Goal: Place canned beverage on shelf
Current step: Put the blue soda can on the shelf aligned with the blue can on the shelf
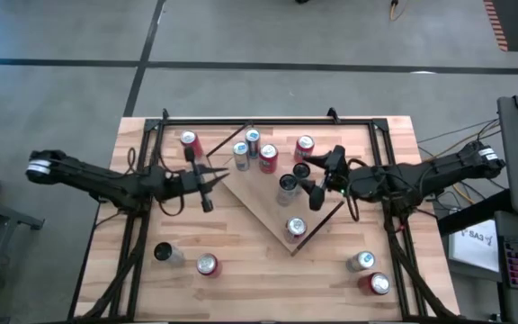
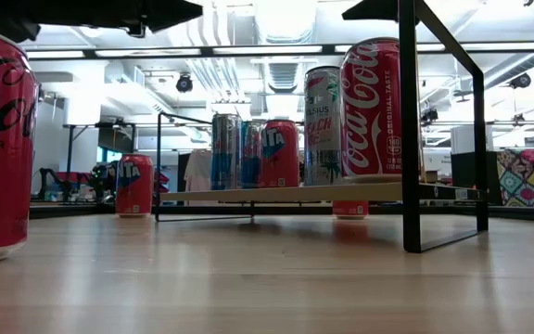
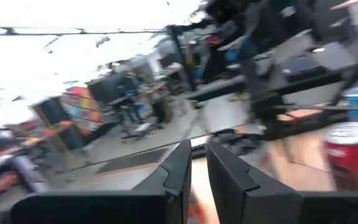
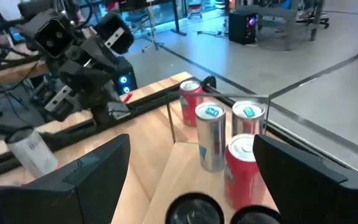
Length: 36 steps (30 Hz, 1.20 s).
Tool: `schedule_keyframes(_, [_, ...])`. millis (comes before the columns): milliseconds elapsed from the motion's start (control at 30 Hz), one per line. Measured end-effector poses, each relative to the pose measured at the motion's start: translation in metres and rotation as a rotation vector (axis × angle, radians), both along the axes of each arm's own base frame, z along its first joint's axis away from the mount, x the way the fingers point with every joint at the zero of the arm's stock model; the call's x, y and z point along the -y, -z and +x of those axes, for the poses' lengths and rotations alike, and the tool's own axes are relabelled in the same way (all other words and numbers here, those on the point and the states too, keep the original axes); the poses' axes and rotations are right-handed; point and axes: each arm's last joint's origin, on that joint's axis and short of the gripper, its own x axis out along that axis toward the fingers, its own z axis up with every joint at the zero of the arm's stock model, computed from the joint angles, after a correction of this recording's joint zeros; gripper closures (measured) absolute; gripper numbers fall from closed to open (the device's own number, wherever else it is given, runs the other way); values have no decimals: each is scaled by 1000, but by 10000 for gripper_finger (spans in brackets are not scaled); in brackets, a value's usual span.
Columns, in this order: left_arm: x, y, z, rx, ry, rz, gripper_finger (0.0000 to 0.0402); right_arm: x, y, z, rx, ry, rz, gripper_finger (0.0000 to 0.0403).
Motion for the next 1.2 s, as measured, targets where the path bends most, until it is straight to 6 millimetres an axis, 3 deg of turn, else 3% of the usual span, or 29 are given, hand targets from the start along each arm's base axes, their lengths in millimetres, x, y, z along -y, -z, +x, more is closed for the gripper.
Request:
schedule_keyframes(167, [-2, -7, -10, 37, -40, 26, 365, -1, -17, 1, 57, -59, 56, 75])
schedule_keyframes(400, [-2, -8, -12, 43, -40, 25, 365, -10, -33, 3, 42, -284, 310, 75])
schedule_keyframes(633, [-2, -8, -12, 38, -44, 43, 365, -27, -29, 10, -256, -304, 629, 75])
schedule_keyframes(833, [-2, -8, -12, 33, -47, 60, 365, -47, -36, 5, -607, -183, 837, 75])
schedule_keyframes(1200, [-2, -8, -12, 33, -47, 60, 365, -68, -32, -7, -1004, 108, 927, 75])
